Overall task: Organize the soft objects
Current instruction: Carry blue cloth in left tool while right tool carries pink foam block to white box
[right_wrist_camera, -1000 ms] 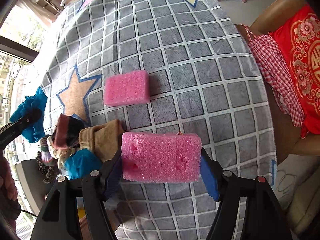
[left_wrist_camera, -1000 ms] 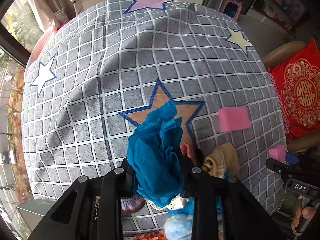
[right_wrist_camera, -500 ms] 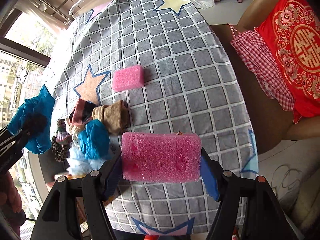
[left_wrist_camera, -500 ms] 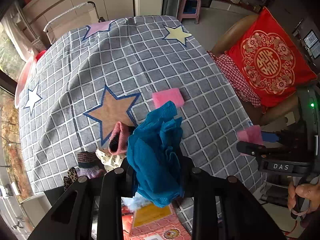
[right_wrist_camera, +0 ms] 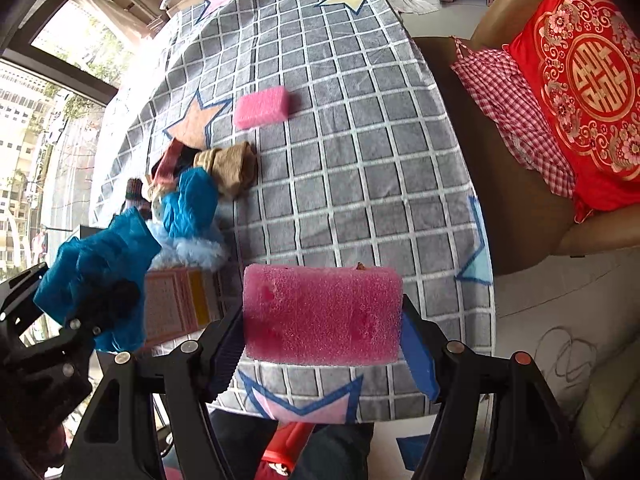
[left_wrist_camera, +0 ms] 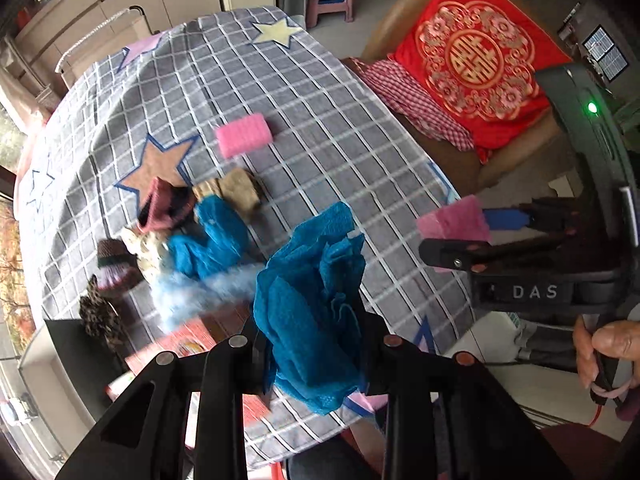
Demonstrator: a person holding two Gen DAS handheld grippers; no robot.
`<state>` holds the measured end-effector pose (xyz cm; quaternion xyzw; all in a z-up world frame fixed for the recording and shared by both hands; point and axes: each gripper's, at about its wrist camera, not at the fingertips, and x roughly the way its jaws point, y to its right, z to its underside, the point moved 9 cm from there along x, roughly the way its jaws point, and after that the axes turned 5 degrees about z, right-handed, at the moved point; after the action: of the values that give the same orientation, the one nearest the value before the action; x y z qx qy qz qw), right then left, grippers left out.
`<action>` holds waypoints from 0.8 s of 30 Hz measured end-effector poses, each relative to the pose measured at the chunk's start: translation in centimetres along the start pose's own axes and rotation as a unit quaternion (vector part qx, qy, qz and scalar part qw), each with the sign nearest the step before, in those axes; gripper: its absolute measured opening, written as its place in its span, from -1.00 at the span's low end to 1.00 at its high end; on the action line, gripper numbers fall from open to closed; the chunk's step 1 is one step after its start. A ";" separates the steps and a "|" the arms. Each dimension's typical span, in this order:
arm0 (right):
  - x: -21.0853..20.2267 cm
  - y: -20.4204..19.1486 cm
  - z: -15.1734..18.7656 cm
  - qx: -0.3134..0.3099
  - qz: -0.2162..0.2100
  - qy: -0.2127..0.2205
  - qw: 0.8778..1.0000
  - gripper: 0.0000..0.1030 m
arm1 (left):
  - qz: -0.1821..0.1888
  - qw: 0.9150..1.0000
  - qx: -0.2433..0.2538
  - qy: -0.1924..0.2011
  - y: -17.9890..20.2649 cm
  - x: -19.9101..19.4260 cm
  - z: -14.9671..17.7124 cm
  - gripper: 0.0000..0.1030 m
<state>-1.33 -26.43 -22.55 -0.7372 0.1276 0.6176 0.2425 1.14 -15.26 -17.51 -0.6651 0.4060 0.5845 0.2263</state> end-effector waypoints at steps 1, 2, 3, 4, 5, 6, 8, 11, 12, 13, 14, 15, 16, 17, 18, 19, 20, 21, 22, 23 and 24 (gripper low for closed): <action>0.1 0.0 0.6 -0.004 0.000 -0.002 1.000 0.39 | 0.003 1.000 0.004 -0.003 0.5 0.0 0.6 -0.38; 0.1 0.0 1.1 -0.007 0.000 -0.003 1.000 0.39 | 0.006 1.000 0.009 -0.007 0.9 0.1 1.2 -0.38; 0.2 0.1 1.7 -0.008 0.001 -0.004 1.000 0.39 | 0.008 1.000 0.016 -0.011 1.3 0.1 1.8 -0.38; 0.2 0.1 2.4 -0.006 0.001 -0.007 1.000 0.39 | 0.011 1.000 0.023 -0.014 1.8 0.1 2.4 -0.38; 0.2 0.1 3.0 -0.002 -0.001 -0.009 1.000 0.39 | 0.013 0.999 0.033 -0.016 2.1 0.1 2.9 -0.38; 0.2 0.1 3.5 0.001 -0.002 -0.010 1.000 0.39 | 0.014 0.999 0.044 -0.018 2.4 0.1 3.6 -0.38; 0.1 -0.2 4.6 0.003 -0.001 -0.010 1.000 0.39 | 0.015 0.998 0.062 -0.024 2.6 0.2 5.1 -0.38; 0.5 -1.1 6.4 0.006 0.007 -0.011 1.000 0.39 | 0.025 0.997 0.074 -0.029 2.2 0.2 7.6 -0.38; 0.8 -1.7 7.1 0.008 0.008 -0.013 1.000 0.39 | 0.029 0.996 0.074 -0.031 1.8 0.2 8.4 -0.38; 1.1 -2.3 8.0 0.008 0.010 -0.016 1.000 0.39 | 0.033 0.996 0.073 -0.033 1.4 0.0 9.2 -0.38; 1.4 -2.8 8.7 0.007 0.012 -0.018 1.000 0.39 | 0.039 0.996 0.071 -0.033 0.9 -0.2 10.1 -0.38; 1.7 -3.6 9.7 0.006 0.016 -0.024 1.000 0.39 | 0.043 0.996 0.070 -0.033 0.3 -0.5 11.0 -0.38; 2.0 -4.4 10.6 0.006 0.017 -0.030 0.999 0.39 | 0.044 0.996 0.070 -0.032 -0.2 -0.8 11.8 -0.38; 2.2 -5.2 11.4 0.005 0.014 -0.036 0.999 0.39 | 0.044 0.996 0.070 -0.031 -0.8 -1.1 12.5 -0.38; 2.4 -6.1 12.2 0.002 0.012 -0.041 0.999 0.39 | 0.044 0.996 0.070 -0.029 -1.5 -1.5 13.2 -0.38; 2.5 -6.8 12.9 -0.002 0.015 -0.043 0.999 0.39 | 0.045 0.996 0.068 -0.028 -2.1 -1.8 13.9 -0.38; 2.6 -7.6 13.5 -0.007 0.018 -0.045 0.999 0.39 | 0.045 0.996 0.068 -0.028 -2.7 -2.1 14.4 -0.38; 2.7 -8.3 13.9 -0.008 0.017 -0.047 0.999 0.39 | 0.042 0.997 0.067 -0.026 -3.4 -2.5 15.0 -0.38; 2.7 -8.9 14.3 -0.009 0.016 -0.048 0.999 0.39 | 0.039 0.997 0.065 -0.024 -4.1 -2.8 15.5 -0.38; 2.7 -9.8 14.6 -0.013 0.015 -0.047 0.999 0.39 | 0.037 0.997 0.062 -0.021 -4.8 -3.1 16.0 -0.38; 2.7 -10.4 14.6 -0.019 0.016 -0.046 0.999 0.39 | 0.035 0.998 0.058 -0.019 -5.5 -3.5 16.4 -0.38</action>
<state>-8.10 -9.73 -24.83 -0.7104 0.1158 0.6571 0.2240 -4.14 1.50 -18.63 -0.6252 0.4577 0.5800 0.2515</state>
